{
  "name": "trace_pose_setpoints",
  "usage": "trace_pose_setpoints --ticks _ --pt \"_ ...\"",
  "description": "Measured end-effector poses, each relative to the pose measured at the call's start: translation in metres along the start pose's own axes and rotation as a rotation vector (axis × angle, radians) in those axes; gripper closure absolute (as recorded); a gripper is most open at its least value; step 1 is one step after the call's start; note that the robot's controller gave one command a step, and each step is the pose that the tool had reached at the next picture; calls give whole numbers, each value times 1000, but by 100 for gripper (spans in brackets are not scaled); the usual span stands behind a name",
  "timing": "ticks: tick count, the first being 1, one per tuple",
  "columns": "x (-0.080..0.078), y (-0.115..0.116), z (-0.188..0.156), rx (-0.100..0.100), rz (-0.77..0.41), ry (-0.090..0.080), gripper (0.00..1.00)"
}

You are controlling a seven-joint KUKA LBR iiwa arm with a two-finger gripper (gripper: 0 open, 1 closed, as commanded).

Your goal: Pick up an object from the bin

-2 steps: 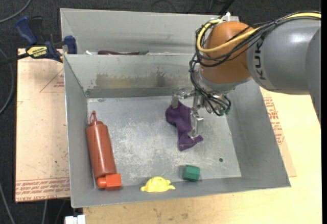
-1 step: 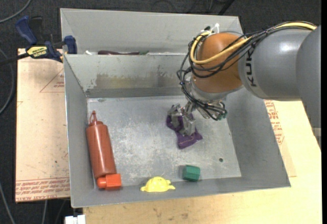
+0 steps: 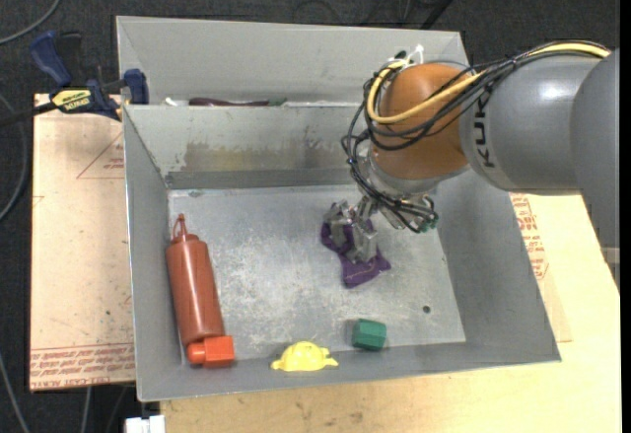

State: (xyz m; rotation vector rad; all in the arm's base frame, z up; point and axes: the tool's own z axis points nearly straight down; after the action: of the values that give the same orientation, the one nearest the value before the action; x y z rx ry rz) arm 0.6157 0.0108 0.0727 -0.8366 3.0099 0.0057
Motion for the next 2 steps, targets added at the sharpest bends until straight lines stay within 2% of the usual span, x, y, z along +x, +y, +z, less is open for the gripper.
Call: trace_pose_setpoints --ticks 2 --pt "0 0 0 -1 0 0 100"
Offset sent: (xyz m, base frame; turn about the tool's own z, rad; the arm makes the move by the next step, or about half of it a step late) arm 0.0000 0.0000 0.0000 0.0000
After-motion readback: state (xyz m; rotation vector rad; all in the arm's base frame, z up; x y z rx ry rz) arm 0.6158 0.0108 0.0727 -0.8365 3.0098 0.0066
